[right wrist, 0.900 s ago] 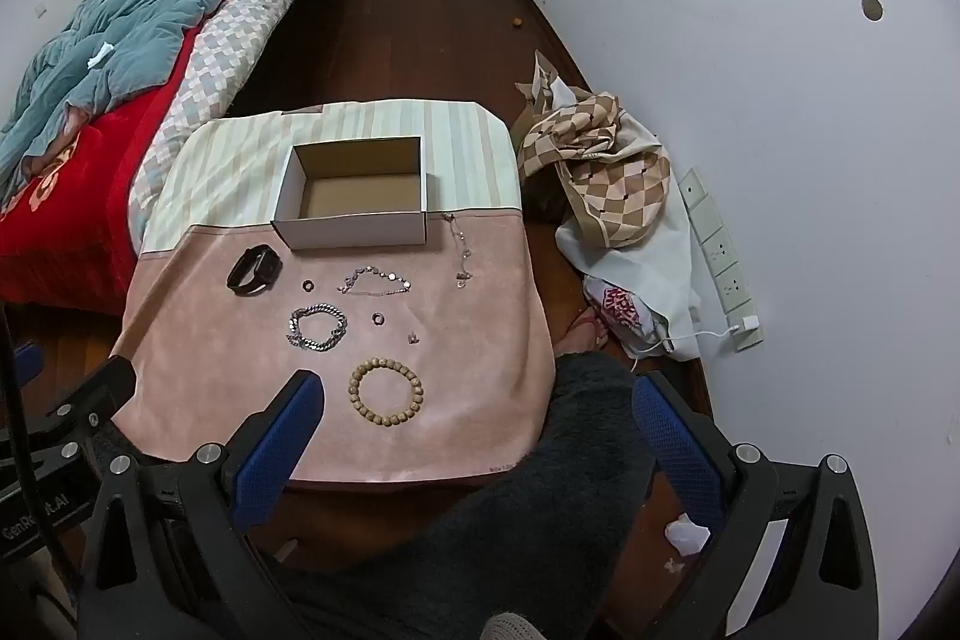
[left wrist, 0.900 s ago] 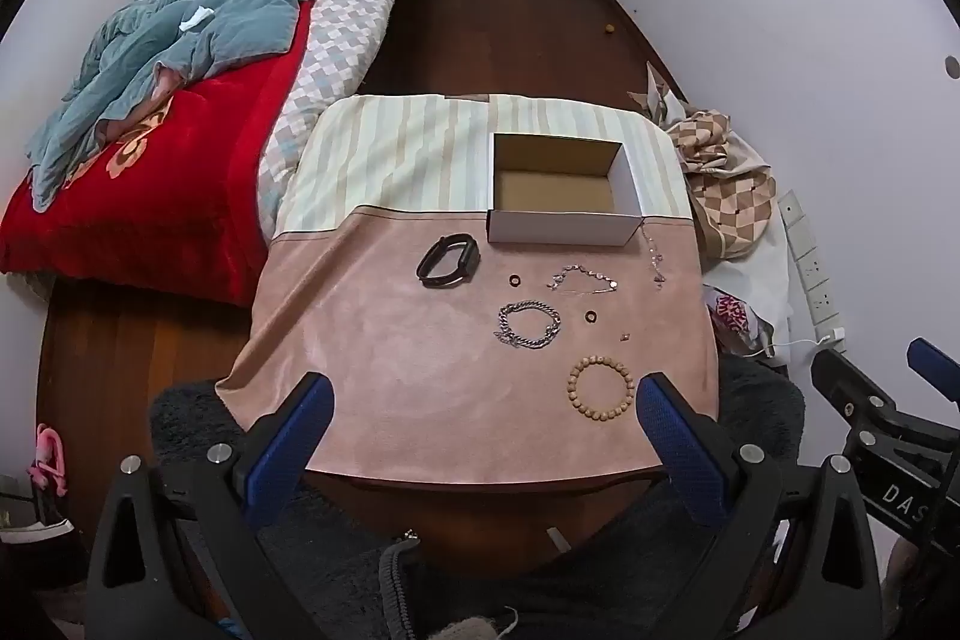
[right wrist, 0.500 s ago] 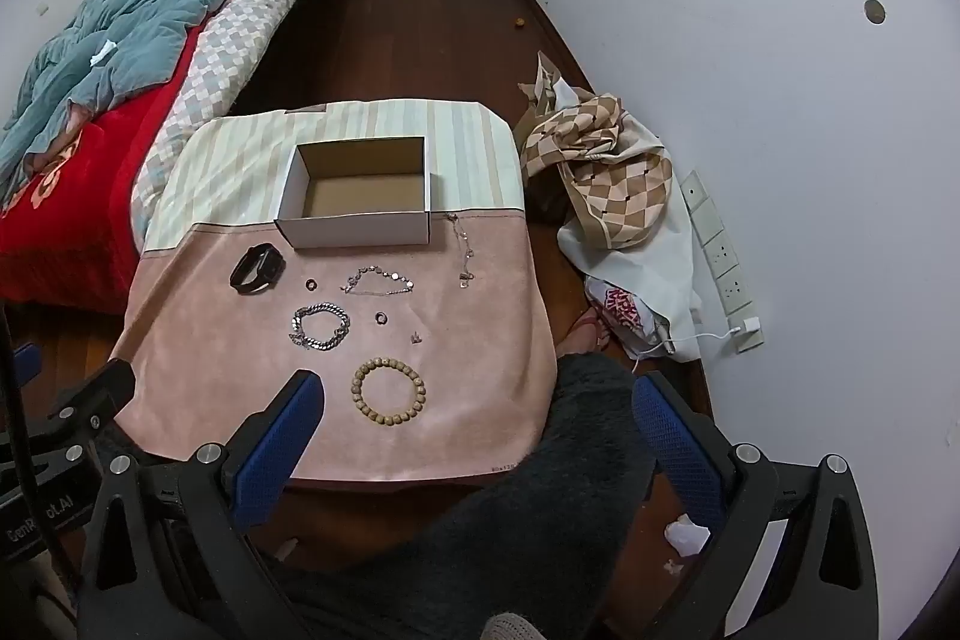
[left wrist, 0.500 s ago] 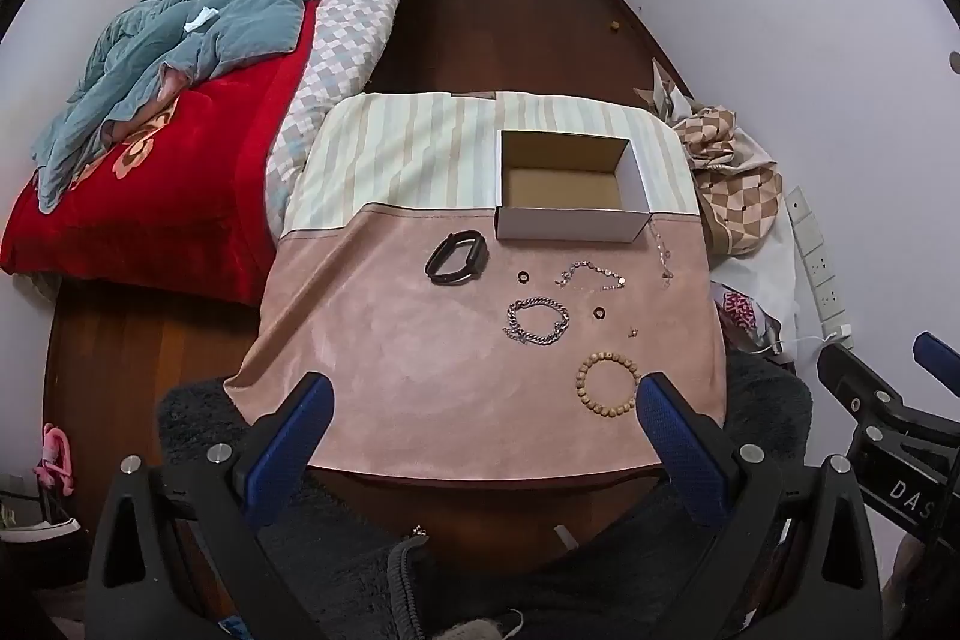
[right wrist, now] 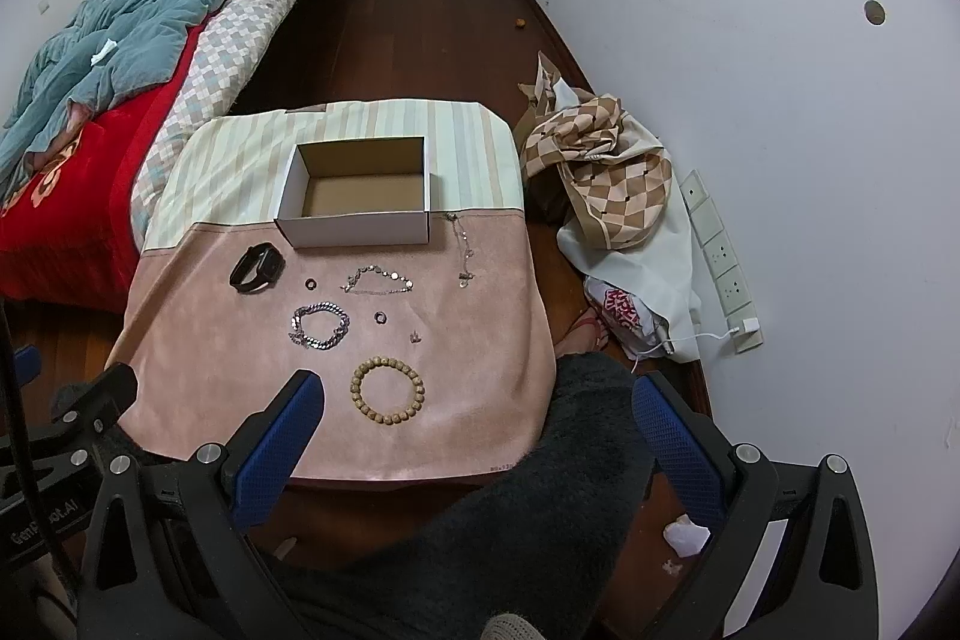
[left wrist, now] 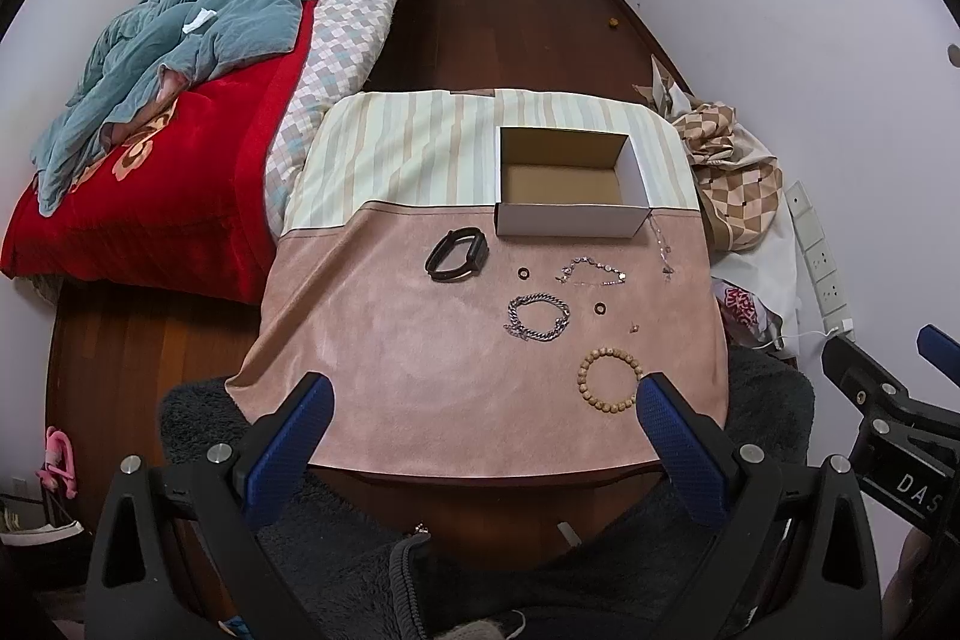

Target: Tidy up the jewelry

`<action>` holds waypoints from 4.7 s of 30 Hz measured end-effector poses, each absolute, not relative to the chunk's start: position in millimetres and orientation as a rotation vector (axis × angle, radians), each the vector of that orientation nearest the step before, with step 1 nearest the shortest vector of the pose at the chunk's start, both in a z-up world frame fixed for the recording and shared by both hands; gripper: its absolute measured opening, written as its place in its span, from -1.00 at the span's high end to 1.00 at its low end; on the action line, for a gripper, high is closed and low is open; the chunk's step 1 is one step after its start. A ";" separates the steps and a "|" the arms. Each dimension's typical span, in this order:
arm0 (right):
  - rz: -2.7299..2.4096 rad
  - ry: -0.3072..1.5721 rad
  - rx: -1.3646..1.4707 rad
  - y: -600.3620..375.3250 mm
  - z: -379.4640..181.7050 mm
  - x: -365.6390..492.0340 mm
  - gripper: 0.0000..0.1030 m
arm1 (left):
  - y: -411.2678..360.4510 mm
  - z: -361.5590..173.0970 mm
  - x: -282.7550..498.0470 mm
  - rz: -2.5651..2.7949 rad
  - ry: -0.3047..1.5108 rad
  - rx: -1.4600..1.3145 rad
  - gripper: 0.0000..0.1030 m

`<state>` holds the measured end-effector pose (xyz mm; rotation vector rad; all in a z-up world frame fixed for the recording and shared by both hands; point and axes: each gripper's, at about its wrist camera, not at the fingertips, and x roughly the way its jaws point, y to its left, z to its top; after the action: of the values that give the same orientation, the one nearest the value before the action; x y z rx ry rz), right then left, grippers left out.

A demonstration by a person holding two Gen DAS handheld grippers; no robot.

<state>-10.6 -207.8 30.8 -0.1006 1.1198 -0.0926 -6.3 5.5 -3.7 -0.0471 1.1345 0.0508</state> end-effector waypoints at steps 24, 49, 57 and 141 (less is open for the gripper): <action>-0.104 1.101 -0.117 -212.5 38.3 -14.8 -1.00 | -3.6 6.0 -7.5 0.048 1.118 -0.038 -1.00; -0.111 1.080 -0.121 -213.4 45.9 -16.7 -1.00 | -9.1 10.4 -8.3 0.039 1.108 -0.038 -1.00; -0.112 1.077 -0.120 -212.7 46.5 -16.8 -1.00 | -10.2 11.4 -8.6 0.039 1.107 -0.038 -1.00; 0.002 1.386 0.041 -194.3 -229.9 135.3 0.82 | 14.4 -245.6 190.6 -0.001 1.350 0.122 0.73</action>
<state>135.3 -194.3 -229.9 0.0413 1.3858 0.0023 190.6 14.4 -245.6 0.1215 1.3501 -0.0011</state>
